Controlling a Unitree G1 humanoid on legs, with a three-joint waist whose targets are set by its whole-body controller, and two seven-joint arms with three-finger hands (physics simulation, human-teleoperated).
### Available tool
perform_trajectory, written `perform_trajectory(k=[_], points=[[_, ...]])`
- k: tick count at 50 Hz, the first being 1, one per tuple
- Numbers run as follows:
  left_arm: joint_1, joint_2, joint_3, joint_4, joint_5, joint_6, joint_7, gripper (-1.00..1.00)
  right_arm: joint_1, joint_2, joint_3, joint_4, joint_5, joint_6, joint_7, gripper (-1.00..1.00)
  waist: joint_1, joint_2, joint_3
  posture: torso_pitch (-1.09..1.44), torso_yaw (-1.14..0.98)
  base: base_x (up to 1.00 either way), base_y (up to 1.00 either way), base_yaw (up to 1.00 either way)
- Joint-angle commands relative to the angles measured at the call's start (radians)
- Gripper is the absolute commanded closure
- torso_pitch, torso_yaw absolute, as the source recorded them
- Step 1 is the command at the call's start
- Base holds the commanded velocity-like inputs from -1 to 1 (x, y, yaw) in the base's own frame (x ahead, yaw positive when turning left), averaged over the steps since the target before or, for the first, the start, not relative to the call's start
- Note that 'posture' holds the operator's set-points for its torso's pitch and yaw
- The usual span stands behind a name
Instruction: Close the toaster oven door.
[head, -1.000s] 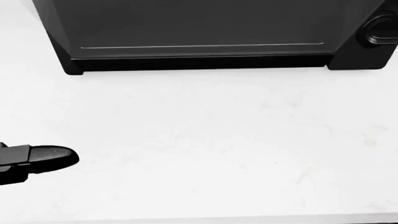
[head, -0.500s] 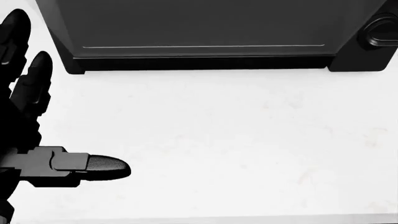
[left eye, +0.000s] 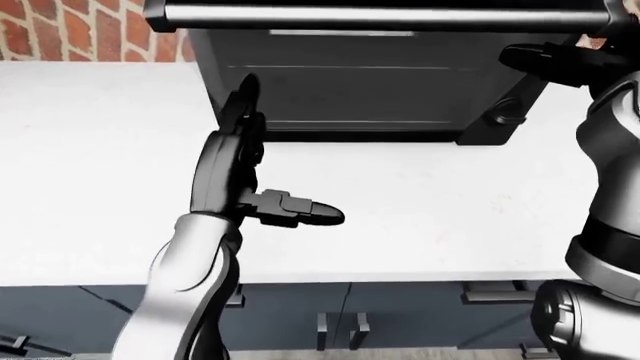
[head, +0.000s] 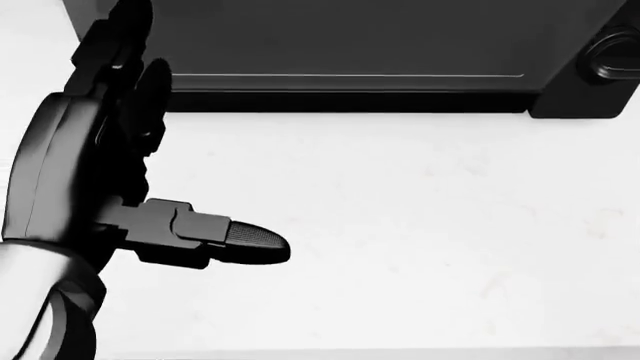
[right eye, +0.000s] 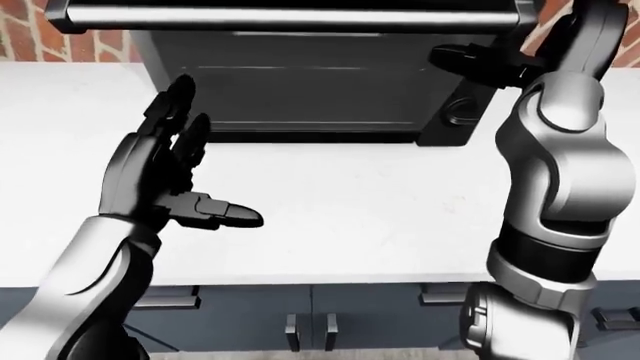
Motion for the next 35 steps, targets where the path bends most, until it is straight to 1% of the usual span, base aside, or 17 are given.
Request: perform_trajectory(k=[1,4,7,12,17,25,28,32,35], points=[[-0.033,0.002,-0.001,-0.001,0.011,-0.040,-0.013,-1.00,-0.035,-0.018,-0.013,-0.032,-0.008,-0.038,-0.008,-1.00,-0.001,-0.006,-0.025,0.00,0.00,0.00,0.00,0.00],[-0.055,0.003,-0.005,0.035,0.024,-0.053,-0.029,-1.00,-0.033,-0.016,-0.013,-0.032,-0.008,-0.040,-0.008,-1.00,0.001,-0.008,-0.024,0.00,0.00,0.00,0.00,0.00],[-0.094,-0.003,-0.007,0.040,0.033,-0.028,-0.039,-1.00,-0.034,-0.017,-0.013,-0.031,-0.009,-0.039,-0.009,-1.00,0.002,-0.011,-0.024,0.00,0.00,0.00,0.00,0.00],[-0.108,-0.005,-0.016,0.081,0.050,-0.051,-0.061,-1.00,-0.033,-0.015,-0.012,-0.033,-0.009,-0.039,-0.011,-1.00,0.002,-0.016,-0.023,0.00,0.00,0.00,0.00,0.00],[-0.134,-0.013,-0.026,0.089,0.066,-0.039,-0.083,-1.00,-0.029,-0.015,-0.014,-0.035,-0.008,-0.039,-0.010,-1.00,0.005,-0.019,-0.023,0.00,0.00,0.00,0.00,0.00],[-0.199,-0.001,0.000,0.130,0.076,-0.027,-0.116,-1.00,-0.024,-0.013,-0.013,-0.035,-0.009,-0.035,-0.011,-1.00,0.007,-0.022,-0.021,0.00,0.00,0.00,0.00,0.00],[-0.216,0.002,0.004,0.151,0.079,-0.035,-0.122,-1.00,-0.018,-0.010,-0.015,-0.039,-0.010,-0.034,-0.012,-1.00,0.007,-0.023,-0.020,0.00,0.00,0.00,0.00,0.00],[-0.263,0.006,0.015,0.173,0.075,-0.021,-0.131,-1.00,-0.012,-0.010,-0.016,-0.038,-0.010,-0.037,-0.013,-1.00,0.008,-0.024,-0.021,0.00,0.00,0.00,0.00,0.00],[-0.275,0.009,0.015,0.183,0.074,-0.024,-0.133,-1.00,-0.007,-0.008,-0.017,-0.038,-0.011,-0.041,-0.014,-1.00,0.008,-0.025,-0.020,0.00,0.00,0.00,0.00,0.00]])
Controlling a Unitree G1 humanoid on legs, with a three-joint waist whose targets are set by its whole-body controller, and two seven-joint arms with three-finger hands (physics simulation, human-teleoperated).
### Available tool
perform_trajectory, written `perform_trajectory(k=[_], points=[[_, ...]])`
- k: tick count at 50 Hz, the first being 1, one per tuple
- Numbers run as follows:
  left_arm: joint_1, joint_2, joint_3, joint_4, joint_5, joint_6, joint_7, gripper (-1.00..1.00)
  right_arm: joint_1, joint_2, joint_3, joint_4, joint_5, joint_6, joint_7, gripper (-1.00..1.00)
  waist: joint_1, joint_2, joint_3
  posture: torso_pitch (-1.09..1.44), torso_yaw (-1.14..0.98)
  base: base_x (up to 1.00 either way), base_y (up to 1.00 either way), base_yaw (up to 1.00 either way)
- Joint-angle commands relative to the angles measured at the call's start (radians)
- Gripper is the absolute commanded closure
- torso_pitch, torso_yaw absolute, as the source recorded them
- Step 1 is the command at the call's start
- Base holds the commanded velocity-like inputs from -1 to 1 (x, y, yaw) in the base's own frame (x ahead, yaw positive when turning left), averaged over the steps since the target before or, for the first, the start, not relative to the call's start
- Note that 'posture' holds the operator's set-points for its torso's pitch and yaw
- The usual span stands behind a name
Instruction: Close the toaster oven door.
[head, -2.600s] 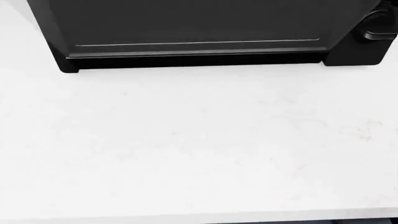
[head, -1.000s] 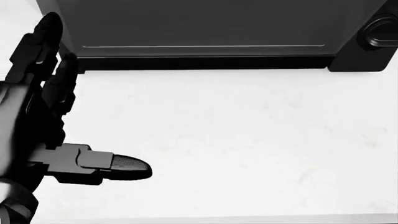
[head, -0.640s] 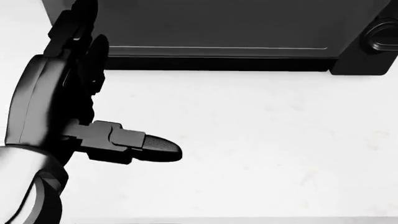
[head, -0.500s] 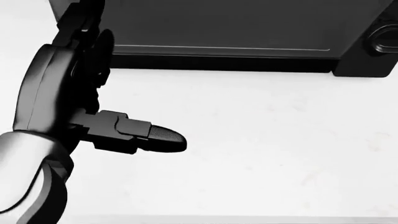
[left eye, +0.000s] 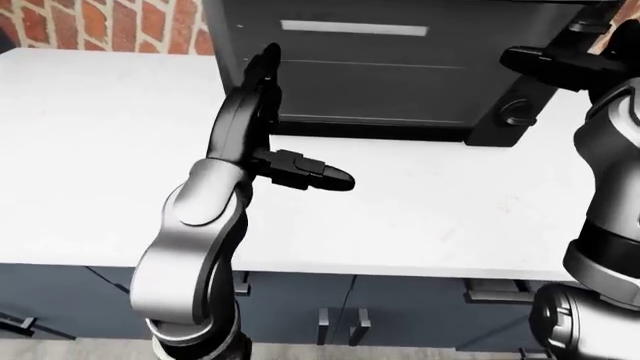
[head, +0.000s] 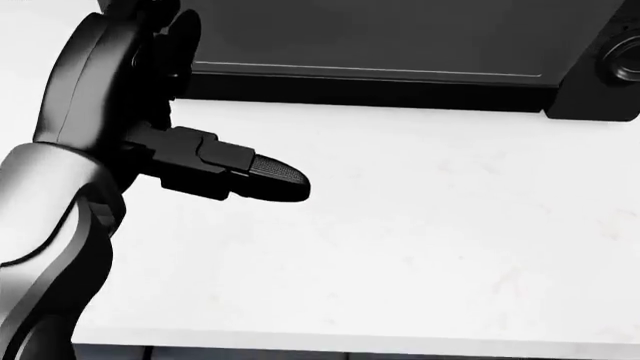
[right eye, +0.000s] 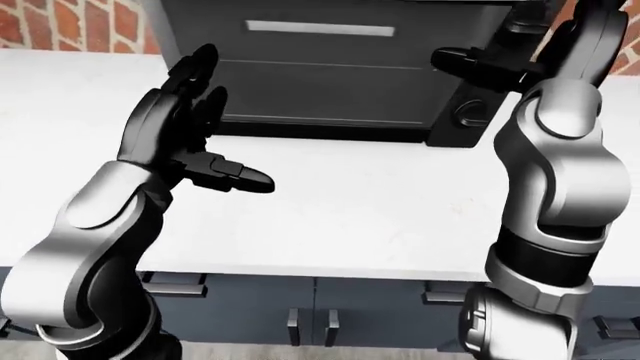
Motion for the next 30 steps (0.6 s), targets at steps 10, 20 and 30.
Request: perform_trajectory(k=[10,20,30], points=[[-0.065,0.002,-0.009,0.004,-0.005,-0.067,-0.012,-1.00,-0.025,-0.014,-0.010,-0.028,-0.009,-0.031,0.000,-1.00,-0.003,0.000,-0.029,0.00,0.00,0.00,0.00,0.00],[-0.132,-0.005,-0.003,0.129,0.004,-0.128,-0.014,-1.00,-0.028,-0.016,-0.012,-0.032,-0.004,-0.023,-0.002,-1.00,-0.001,-0.001,-0.032,0.00,0.00,0.00,0.00,0.00],[-0.188,0.000,-0.001,0.217,0.009,-0.162,-0.036,-1.00,-0.025,-0.018,-0.014,-0.030,0.000,-0.023,-0.004,-1.00,-0.001,-0.002,-0.031,0.00,0.00,0.00,0.00,0.00]])
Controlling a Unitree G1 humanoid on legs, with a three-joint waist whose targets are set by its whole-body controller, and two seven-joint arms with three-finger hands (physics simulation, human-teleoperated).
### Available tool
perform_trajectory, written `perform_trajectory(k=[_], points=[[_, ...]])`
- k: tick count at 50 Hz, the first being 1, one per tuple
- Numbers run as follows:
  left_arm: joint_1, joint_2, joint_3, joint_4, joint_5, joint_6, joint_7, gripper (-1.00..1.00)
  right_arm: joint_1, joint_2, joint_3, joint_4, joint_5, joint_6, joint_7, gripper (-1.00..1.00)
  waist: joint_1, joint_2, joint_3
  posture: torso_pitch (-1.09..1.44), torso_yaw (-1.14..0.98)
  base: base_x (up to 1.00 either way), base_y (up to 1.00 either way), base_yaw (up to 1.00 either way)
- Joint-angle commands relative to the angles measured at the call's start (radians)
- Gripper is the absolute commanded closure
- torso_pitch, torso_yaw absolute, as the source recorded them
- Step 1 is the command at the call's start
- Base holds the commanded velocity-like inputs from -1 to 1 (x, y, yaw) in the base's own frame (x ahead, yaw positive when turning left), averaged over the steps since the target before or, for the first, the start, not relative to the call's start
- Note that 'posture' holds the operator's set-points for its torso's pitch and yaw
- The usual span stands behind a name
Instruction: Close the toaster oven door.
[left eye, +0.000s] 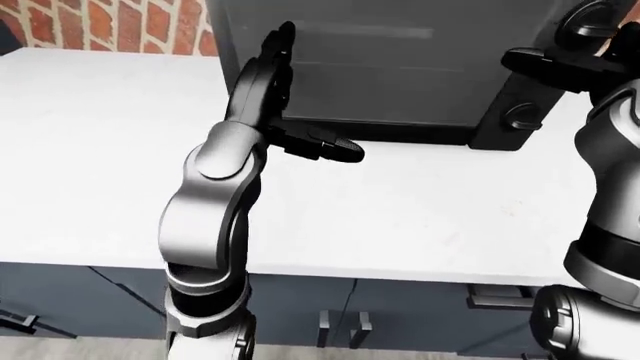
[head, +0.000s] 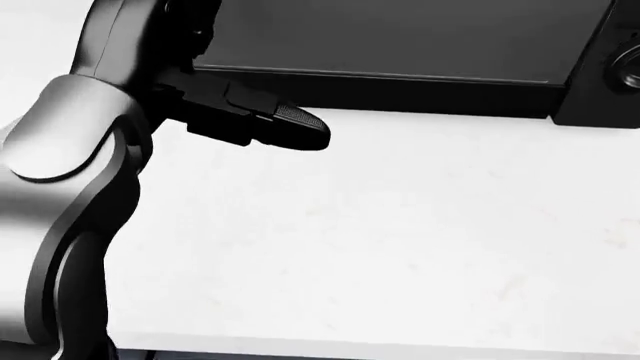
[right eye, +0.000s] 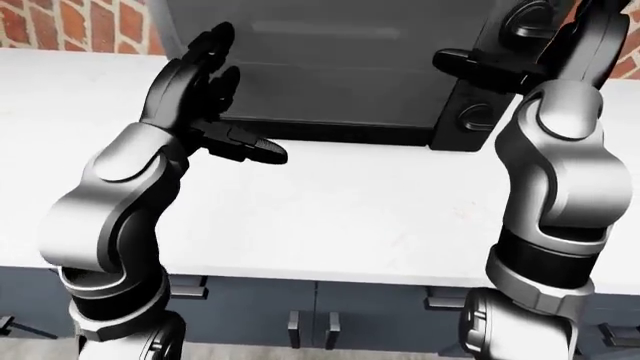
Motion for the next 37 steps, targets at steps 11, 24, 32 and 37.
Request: perform_trajectory(k=[11,24,32,37], points=[[-0.099,0.011,0.005,0.095,-0.007,-0.129,-0.024,-1.00,-0.028,-0.021,-0.011,-0.028,-0.002,-0.024,0.000,-1.00,-0.004,-0.004,-0.026,0.00,0.00,0.00,0.00,0.00],[-0.160,0.010,0.004,0.232,0.018,-0.196,-0.046,-1.00,-0.023,-0.020,-0.012,-0.028,0.000,-0.027,-0.004,-1.00,0.000,-0.009,-0.023,0.00,0.00,0.00,0.00,0.00],[-0.187,0.008,0.009,0.271,0.020,-0.214,-0.045,-1.00,-0.023,-0.019,-0.011,-0.027,0.000,-0.028,-0.005,-1.00,-0.002,-0.014,-0.021,0.00,0.00,0.00,0.00,0.00],[-0.208,0.008,0.011,0.294,0.019,-0.219,-0.045,-1.00,-0.021,-0.018,-0.012,-0.029,0.001,-0.027,-0.005,-1.00,-0.005,-0.010,-0.024,0.00,0.00,0.00,0.00,0.00]])
